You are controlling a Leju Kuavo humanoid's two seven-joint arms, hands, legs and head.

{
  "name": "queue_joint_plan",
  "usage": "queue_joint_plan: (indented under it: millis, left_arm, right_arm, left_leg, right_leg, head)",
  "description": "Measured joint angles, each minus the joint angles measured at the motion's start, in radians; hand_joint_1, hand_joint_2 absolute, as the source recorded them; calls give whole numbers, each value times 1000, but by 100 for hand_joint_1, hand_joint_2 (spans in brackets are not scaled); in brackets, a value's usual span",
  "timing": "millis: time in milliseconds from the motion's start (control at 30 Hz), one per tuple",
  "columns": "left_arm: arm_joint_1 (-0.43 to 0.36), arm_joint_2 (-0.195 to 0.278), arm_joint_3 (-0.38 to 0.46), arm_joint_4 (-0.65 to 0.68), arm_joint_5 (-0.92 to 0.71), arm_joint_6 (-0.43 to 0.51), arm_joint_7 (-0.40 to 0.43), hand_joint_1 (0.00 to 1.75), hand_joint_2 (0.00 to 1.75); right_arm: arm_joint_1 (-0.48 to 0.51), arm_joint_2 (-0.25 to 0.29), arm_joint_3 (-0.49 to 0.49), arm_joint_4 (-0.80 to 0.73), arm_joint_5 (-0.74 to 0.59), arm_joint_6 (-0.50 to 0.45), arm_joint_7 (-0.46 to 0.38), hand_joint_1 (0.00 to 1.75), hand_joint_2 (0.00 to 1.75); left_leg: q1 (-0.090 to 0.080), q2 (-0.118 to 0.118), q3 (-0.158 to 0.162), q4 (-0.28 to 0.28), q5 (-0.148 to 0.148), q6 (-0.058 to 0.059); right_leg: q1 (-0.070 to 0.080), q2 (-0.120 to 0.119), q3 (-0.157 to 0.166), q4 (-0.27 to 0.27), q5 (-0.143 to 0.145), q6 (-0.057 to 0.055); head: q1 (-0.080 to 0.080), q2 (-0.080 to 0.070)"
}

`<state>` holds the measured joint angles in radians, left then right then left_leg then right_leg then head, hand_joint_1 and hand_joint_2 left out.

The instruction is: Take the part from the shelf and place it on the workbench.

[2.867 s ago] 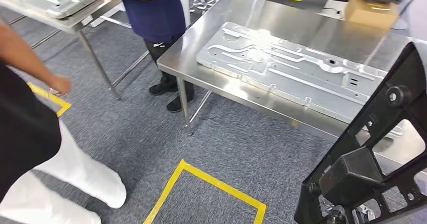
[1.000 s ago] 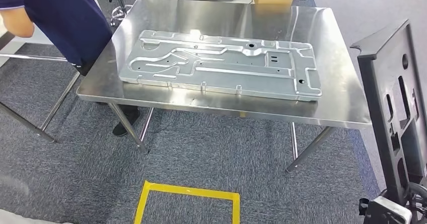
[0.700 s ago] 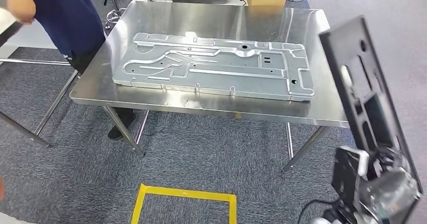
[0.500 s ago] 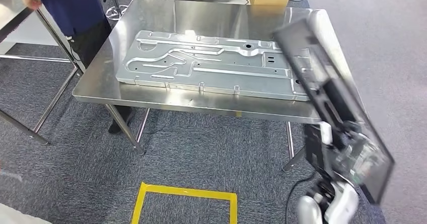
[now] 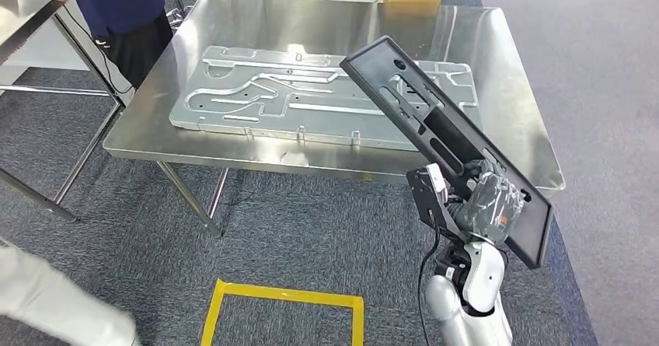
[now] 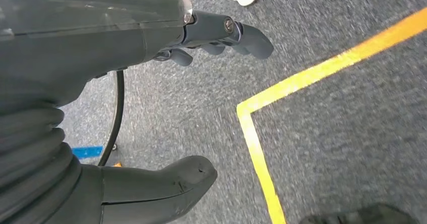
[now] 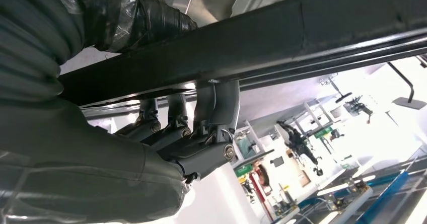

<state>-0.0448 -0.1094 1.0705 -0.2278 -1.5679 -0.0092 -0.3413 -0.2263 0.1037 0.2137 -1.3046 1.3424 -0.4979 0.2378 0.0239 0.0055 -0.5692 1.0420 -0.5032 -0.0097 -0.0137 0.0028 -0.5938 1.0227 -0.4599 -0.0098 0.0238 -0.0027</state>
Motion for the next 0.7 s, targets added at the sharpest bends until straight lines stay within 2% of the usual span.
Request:
queue_joint_plan:
  millis: [33, 100, 133, 167, 200, 267, 300, 333, 433, 500, 533, 600, 633, 667, 700]
  left_arm:
    - [0, 0, 0, 0, 0, -1, -1, 0, 175]
    - [-1, 3, -2, 0, 0, -5, -2, 0, 175]
    - [-1, 5, -3, 0, 0, -8, -1, 0, 175]
    - [-1, 7, -5, 0, 0, -10, -1, 0, 175]
    - [-1, 8, -8, 0, 0, -12, 0, 0, 175]
    - [-3, 10, -14, 0, 0, -13, 0, 0, 175]
    - [-4, 12, -18, 1, 0, -14, 1, 0, 175]
    - [-5, 13, -21, 1, 0, -16, 1, 0, 175]
    - [-8, 16, -24, 1, 0, -21, -1, 0, 175]
    - [-8, 16, -25, 1, 0, -25, -4, 0, 175]
    - [-9, 16, -25, 2, 0, -28, -5, 0, 175]
    - [-9, 16, -25, 2, 0, -31, -7, 0, 175]
    - [-9, 17, -25, 2, 0, -32, -7, 0, 175]
    - [-9, 17, -25, 2, 0, -33, -8, 0, 175]
    - [-9, 17, -25, 2, 0, -34, -9, 0, 175]
  right_arm:
    - [-10, 0, 9, 8, 0, 9, -1, 175, 175]
    - [-36, 5, 33, 34, -3, 39, -2, 175, 175]
    - [-48, 10, 48, 52, -7, 56, -3, 175, 175]
    - [-60, 17, 65, 71, -11, 73, -4, 175, 175]
    - [-71, 25, 85, 90, -15, 87, -4, 175, 175]
    - [-94, 43, 130, 124, -19, 110, -5, 175, 175]
    - [-107, 52, 153, 139, -20, 117, -5, 175, 175]
    - [-120, 60, 175, 152, -21, 124, -5, 175, 175]
    - [-151, 75, 230, 185, -41, 166, -4, 175, 175]
    - [-172, 78, 257, 204, -58, 203, -3, 175, 175]
    - [-183, 78, 269, 213, -65, 219, -3, 175, 175]
    - [-202, 78, 292, 233, -75, 241, -3, 175, 175]
    - [-208, 78, 303, 245, -78, 248, -3, 175, 175]
    - [-211, 78, 312, 256, -80, 252, -3, 175, 175]
    - [-214, 78, 320, 266, -83, 254, -3, 175, 175]
  left_leg:
    - [1, 0, -21, 46, -26, -2]
    - [0, -1, -85, 180, -87, -3]
    - [-1, -1, -115, 236, -104, -4]
    - [-1, -1, -130, 260, -101, -3]
    - [-2, -1, -127, 245, -78, 0]
    - [-4, -2, -77, 120, -3, 10]
    - [-7, -1, -48, 56, 23, 16]
    - [-9, -1, -29, 12, 36, 20]
    - [-11, -2, -19, -14, 39, 27]
    - [-5, -2, -17, -23, 45, 36]
    - [-2, -1, -15, -27, 48, 41]
    - [-2, 1, -15, -28, 48, 45]
    - [-2, 1, -15, -27, 48, 45]
    - [-2, 1, -14, -27, 47, 45]
    - [-2, 0, -14, -26, 46, 44]
  right_leg:
    - [-1, 0, 2, -4, 1, -7]
    - [3, 1, 2, -2, -1, -15]
    - [6, 2, 3, -1, -2, -18]
    - [9, 3, 3, 1, -4, -20]
    - [12, 4, 4, 3, -5, -22]
    - [17, 7, 7, 8, -10, -22]
    - [21, 8, 7, 11, -12, -21]
    - [23, 8, 5, 13, -14, -18]
    - [25, 7, 1, 14, -14, -7]
    - [25, 5, -7, 36, -31, 4]
    - [23, 5, -23, 72, -54, 10]
    - [15, 3, -82, 195, -114, 19]
    - [11, 3, -112, 253, -133, 23]
    - [8, 2, -131, 286, -135, 26]
    - [5, 2, -130, 279, -116, 27]
  head:
    - [0, 0]
    - [-1, 0]
    - [-1, 0]
    - [-1, 0]
    - [-1, 0]
    - [0, 0]
    - [0, 0]
    - [-1, 0]
    - [-1, 0]
    - [0, 0]
    - [0, 0]
    - [0, 0]
    - [0, 0]
    - [0, 0]
    - [0, 0]
